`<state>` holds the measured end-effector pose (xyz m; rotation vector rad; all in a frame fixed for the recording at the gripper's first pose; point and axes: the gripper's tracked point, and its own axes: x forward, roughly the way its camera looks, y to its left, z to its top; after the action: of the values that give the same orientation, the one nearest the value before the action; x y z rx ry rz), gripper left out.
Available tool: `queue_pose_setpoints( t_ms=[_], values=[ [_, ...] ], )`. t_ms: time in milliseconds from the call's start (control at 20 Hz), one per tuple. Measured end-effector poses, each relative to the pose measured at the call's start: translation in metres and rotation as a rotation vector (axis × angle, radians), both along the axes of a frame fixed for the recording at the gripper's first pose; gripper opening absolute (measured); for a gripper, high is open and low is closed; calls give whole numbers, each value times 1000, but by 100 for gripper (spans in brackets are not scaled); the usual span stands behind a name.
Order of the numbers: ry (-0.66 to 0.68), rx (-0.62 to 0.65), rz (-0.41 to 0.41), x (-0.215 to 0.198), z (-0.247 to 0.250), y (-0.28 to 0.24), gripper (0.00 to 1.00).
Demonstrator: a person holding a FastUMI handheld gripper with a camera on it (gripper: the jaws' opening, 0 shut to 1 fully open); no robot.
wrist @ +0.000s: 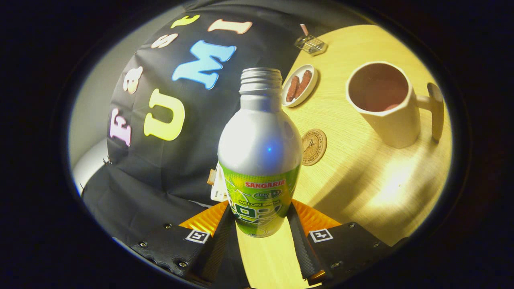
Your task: Take the bottle from table, then pour the juice into the cup, finally place the bottle on the coaster
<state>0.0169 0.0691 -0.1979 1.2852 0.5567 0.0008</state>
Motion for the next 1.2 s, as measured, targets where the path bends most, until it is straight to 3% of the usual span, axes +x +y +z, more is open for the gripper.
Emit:
queue_pose_setpoints(
  t_ms=[1200],
  values=[
    [138, 427, -89, -7, 1, -6, 75]
  ],
)
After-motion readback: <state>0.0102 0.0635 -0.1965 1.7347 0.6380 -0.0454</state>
